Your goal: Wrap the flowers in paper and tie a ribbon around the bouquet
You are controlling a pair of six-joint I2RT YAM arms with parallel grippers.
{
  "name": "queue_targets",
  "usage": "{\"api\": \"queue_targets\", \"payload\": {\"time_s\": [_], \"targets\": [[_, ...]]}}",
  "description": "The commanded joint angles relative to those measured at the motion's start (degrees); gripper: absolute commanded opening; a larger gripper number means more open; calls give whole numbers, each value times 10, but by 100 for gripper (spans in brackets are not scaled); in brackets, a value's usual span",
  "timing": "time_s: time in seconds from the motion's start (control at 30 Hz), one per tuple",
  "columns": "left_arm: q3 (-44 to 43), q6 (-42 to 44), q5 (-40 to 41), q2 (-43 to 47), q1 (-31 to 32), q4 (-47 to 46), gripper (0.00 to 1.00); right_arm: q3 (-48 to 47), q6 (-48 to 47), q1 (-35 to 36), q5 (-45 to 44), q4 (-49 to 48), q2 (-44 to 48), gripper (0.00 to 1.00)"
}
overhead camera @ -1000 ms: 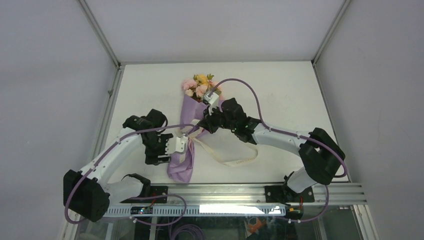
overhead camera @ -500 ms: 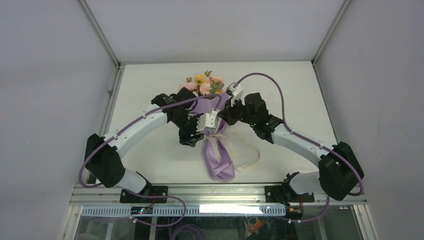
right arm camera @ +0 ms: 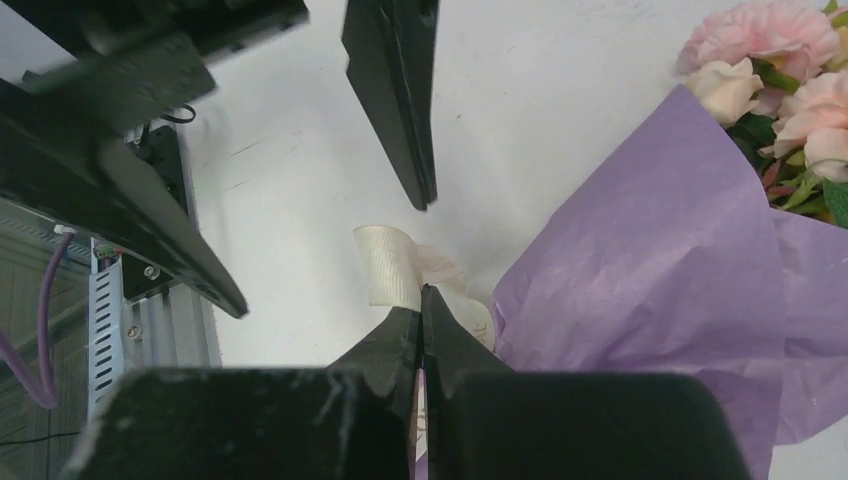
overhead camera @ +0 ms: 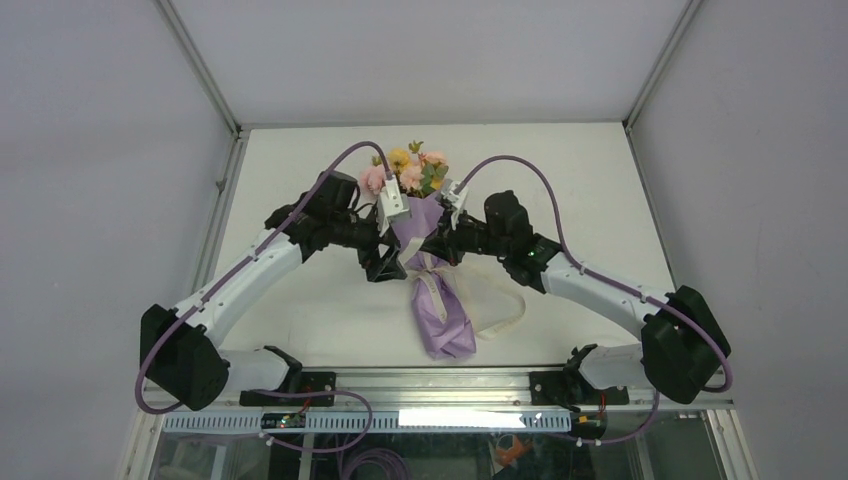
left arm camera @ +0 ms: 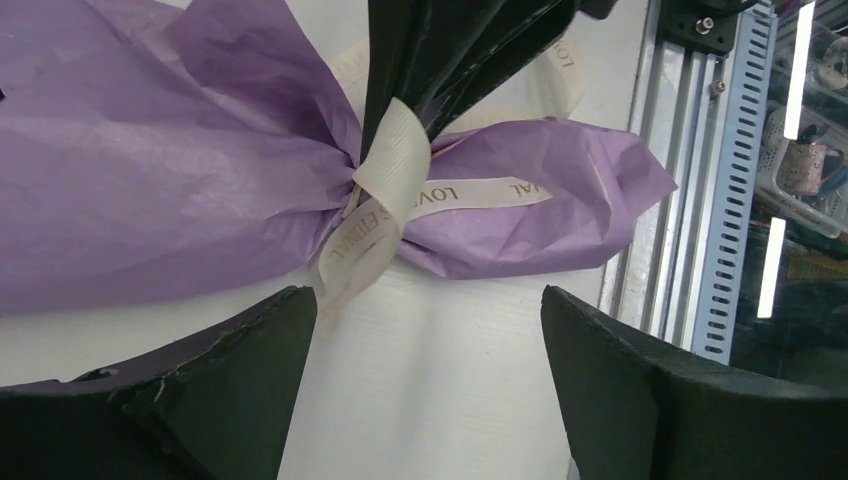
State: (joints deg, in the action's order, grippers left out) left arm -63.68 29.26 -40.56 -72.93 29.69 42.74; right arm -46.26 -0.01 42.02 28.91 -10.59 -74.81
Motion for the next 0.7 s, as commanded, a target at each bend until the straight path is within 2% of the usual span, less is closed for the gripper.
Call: {"api": "queue_targets", "payload": {"time_s": [0.0, 0.07, 0.17, 0.2, 0.37, 0.47, 0.5, 0.53, 0.57, 0.63, 0.67], "targets": [[38, -36, 4, -6, 14, -143, 81, -2, -1, 6, 25, -74, 3, 0], [45, -30, 11, -13, 18, -162, 68, 0, -1, 7, 25, -82, 3, 0], [52, -19, 13, -14, 19, -170, 30, 2, -2, 8, 21, -80, 5, 0], [53, -18, 7, -12, 19, -170, 23, 4, -4, 8, 20, -79, 5, 0], [56, -30, -34, -9, 36, -158, 17, 9, -4, 8, 27, -84, -3, 0], [62, -39, -40, -13, 42, -159, 0, 12, -3, 8, 30, -90, -5, 0], [63, -40, -41, -13, 42, -159, 0, 13, -3, 8, 31, -91, -4, 0], [64, -43, -45, -11, 42, -159, 0, 13, -3, 8, 31, -90, -4, 3], [66, -49, -49, -9, 42, -161, 0, 13, -3, 8, 28, -86, -1, 13], [67, -81, -58, 1, 42, -170, 0, 4, -3, 5, 16, -53, 9, 41], [70, -106, -59, 6, 42, -181, 0, -6, -3, 2, 16, -15, 18, 41]]}}
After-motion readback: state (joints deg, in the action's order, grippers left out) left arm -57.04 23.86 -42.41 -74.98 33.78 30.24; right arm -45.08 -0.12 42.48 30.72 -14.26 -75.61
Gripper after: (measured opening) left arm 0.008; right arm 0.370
